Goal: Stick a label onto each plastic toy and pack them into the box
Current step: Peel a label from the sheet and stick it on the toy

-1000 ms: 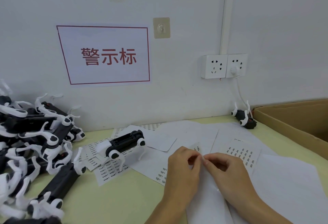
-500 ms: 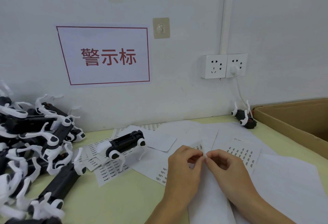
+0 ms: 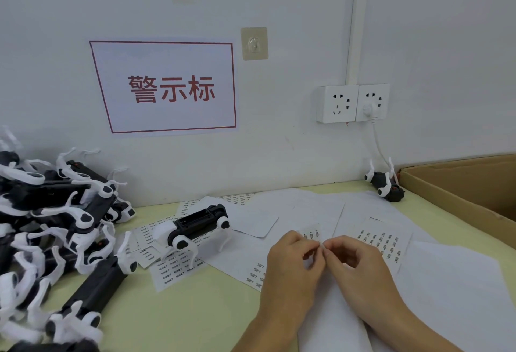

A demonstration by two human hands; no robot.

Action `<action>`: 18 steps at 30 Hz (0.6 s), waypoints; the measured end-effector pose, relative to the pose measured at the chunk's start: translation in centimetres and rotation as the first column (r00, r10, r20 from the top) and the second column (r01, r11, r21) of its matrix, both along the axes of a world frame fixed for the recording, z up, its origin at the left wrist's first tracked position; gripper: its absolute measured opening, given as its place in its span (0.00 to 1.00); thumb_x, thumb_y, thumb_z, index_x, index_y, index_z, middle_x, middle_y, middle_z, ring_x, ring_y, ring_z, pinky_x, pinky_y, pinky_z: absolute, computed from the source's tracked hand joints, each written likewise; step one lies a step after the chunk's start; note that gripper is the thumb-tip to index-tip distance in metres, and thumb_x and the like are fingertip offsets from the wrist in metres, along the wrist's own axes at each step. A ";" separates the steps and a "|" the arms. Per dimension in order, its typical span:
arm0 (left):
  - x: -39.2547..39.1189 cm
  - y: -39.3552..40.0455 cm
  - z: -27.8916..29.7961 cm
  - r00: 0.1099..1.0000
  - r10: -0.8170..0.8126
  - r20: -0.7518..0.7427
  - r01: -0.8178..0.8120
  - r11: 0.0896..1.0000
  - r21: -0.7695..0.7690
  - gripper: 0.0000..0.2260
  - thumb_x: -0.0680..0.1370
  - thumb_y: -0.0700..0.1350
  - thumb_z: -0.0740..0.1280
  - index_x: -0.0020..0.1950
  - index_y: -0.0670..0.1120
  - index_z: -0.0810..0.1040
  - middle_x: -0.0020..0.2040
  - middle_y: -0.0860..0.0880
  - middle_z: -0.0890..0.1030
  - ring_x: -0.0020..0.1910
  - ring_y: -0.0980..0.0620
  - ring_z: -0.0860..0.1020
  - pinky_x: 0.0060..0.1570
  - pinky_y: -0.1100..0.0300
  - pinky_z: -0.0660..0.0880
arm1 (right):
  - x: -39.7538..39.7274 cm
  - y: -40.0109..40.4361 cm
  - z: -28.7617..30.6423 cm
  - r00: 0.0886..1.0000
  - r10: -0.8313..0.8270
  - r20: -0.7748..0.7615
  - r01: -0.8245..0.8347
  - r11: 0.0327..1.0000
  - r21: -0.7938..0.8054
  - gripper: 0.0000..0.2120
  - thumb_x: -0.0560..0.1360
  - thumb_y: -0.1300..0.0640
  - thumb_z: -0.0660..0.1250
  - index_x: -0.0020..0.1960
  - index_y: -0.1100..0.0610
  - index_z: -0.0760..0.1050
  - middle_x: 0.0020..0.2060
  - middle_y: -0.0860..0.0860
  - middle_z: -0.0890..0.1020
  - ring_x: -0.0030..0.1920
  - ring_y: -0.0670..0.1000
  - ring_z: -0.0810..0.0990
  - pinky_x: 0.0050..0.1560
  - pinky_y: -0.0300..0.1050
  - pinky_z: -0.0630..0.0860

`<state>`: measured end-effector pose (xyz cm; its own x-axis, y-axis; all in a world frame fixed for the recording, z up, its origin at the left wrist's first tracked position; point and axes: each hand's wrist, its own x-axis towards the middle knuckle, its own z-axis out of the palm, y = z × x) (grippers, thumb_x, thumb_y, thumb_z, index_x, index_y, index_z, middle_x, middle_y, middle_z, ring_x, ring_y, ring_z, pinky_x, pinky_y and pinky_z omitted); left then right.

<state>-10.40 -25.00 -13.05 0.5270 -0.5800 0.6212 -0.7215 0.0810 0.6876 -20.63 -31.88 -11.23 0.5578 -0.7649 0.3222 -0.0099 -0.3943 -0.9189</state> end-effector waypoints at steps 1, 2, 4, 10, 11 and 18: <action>0.0 0.0 0.0 1.000 0.006 0.006 -0.006 1.000 -0.003 0.04 0.76 0.40 0.71 0.46 0.45 0.87 0.41 0.50 0.80 0.40 0.55 0.80 0.43 0.56 0.78 | 0.0 0.0 0.0 1.000 -0.001 0.000 0.001 1.000 -0.001 0.09 0.76 0.65 0.69 0.39 0.56 0.83 0.35 0.48 0.85 0.38 0.44 0.83 0.41 0.31 0.75; 0.0 0.0 0.0 1.000 0.015 0.014 -0.015 1.000 -0.005 0.05 0.76 0.40 0.71 0.47 0.45 0.87 0.41 0.50 0.80 0.40 0.55 0.79 0.43 0.56 0.78 | 0.0 0.1 0.0 1.000 0.000 0.000 0.000 1.000 0.000 0.09 0.76 0.65 0.69 0.40 0.55 0.83 0.35 0.48 0.85 0.39 0.44 0.83 0.41 0.31 0.75; 0.1 0.0 0.0 1.000 0.025 0.012 -0.025 1.000 -0.007 0.05 0.76 0.40 0.71 0.47 0.45 0.87 0.41 0.51 0.80 0.40 0.56 0.79 0.43 0.57 0.78 | 0.0 0.1 0.0 1.000 0.000 -0.002 0.000 1.000 0.005 0.09 0.76 0.64 0.69 0.40 0.55 0.84 0.35 0.47 0.86 0.39 0.44 0.83 0.41 0.31 0.75; 0.1 0.0 0.1 0.998 0.012 -0.062 -0.015 0.999 -0.042 0.03 0.75 0.39 0.72 0.46 0.47 0.83 0.42 0.56 0.82 0.43 0.59 0.80 0.45 0.65 0.78 | 0.0 -0.1 0.2 0.999 -0.032 0.028 0.029 0.994 0.107 0.07 0.75 0.63 0.70 0.41 0.55 0.84 0.36 0.48 0.86 0.41 0.46 0.84 0.41 0.29 0.75; 0.1 0.0 0.1 0.997 0.004 -0.073 -0.008 0.999 -0.047 0.04 0.75 0.39 0.72 0.46 0.47 0.83 0.42 0.57 0.82 0.43 0.59 0.80 0.45 0.66 0.77 | 0.0 -0.1 0.2 0.999 -0.037 0.033 0.032 0.991 0.129 0.07 0.75 0.64 0.70 0.41 0.56 0.84 0.36 0.49 0.86 0.41 0.46 0.84 0.41 0.29 0.75; 0.3 -0.1 0.2 0.998 -0.054 -0.044 0.051 0.997 -0.055 0.05 0.75 0.38 0.72 0.46 0.48 0.84 0.43 0.57 0.81 0.44 0.60 0.80 0.46 0.69 0.76 | -0.1 -0.3 0.4 0.998 -0.041 0.047 0.034 0.988 0.152 0.08 0.76 0.64 0.69 0.40 0.57 0.84 0.36 0.49 0.86 0.40 0.43 0.83 0.40 0.28 0.74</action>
